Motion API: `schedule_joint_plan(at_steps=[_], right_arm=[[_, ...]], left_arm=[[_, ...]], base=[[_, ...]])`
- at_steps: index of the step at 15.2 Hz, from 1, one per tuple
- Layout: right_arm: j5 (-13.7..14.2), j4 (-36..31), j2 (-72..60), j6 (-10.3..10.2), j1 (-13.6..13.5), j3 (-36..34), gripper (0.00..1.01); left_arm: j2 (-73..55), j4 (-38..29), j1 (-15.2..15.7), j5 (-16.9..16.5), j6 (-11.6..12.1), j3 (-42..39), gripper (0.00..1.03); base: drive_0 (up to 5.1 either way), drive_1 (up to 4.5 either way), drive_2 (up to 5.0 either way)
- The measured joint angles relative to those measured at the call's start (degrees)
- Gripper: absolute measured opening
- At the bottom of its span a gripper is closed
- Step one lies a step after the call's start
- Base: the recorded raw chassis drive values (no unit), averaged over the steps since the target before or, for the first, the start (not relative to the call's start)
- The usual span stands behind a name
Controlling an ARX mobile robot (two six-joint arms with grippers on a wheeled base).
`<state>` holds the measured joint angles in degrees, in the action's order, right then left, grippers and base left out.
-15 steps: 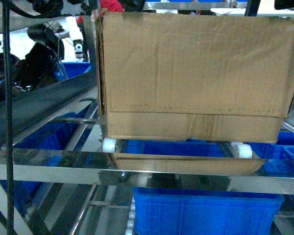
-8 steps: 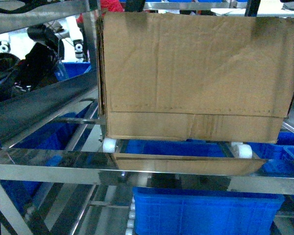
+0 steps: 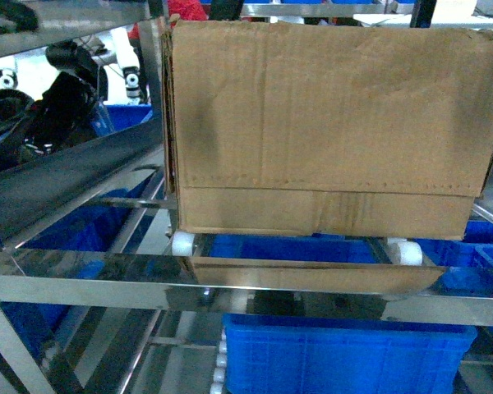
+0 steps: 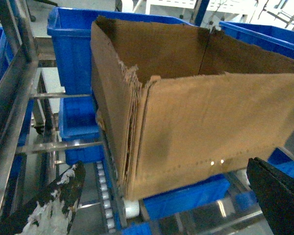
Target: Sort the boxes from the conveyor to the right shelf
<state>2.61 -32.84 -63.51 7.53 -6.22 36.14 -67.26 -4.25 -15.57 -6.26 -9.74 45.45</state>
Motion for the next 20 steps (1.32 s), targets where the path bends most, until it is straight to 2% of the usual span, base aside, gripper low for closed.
schedule_joint_plan(at_steps=[2,3,4,6,7,8,10,15,20], right_arm=[[-2.9,12.4,13.2,-1.7,6.4,1.7,0.98],[-2.6,15.9,16.6,-1.7,7.1,1.8,0.98],[-2.7,17.2,18.3,-1.7,7.0,1.6,0.98],[-2.9,17.8,17.3,-1.7,7.0,1.6,0.98],[-2.6,23.4,17.9,-3.8,6.5,0.9,0.87],[-2.6,22.0,20.9,-5.3,6.5,-4.1,0.73],[-2.6,18.9,24.8,-6.3,6.5,-10.1,0.52],[-2.6,16.0,30.4,-6.5,6.5,-20.3,0.05],[-2.6,15.2,35.6,-6.7,6.5,-26.1,0.02]], left_arm=[[13.8,9.9,7.9,-0.7,3.0,-3.5,0.98],[16.9,12.0,11.1,-0.6,3.8,-3.7,0.98],[18.4,12.3,12.7,0.3,4.1,-3.7,0.98],[18.4,11.6,11.8,-0.1,4.7,-3.7,0.98],[19.5,-1.2,10.8,6.5,6.8,-9.3,0.86],[23.5,-9.3,11.4,9.7,7.9,-16.9,0.72],[26.7,-14.4,15.6,6.8,8.7,-22.5,0.52],[32.3,-16.5,15.4,6.3,8.7,-31.6,0.04],[37.8,-16.4,15.4,6.3,8.9,-36.6,0.02]], base=[[0.0,0.0,0.0],[0.0,0.0,0.0],[0.0,0.0,0.0],[0.0,0.0,0.0],[0.0,0.0,0.0],[0.0,0.0,0.0],[0.0,0.0,0.0],[0.0,0.0,0.0],[0.0,0.0,0.0]])
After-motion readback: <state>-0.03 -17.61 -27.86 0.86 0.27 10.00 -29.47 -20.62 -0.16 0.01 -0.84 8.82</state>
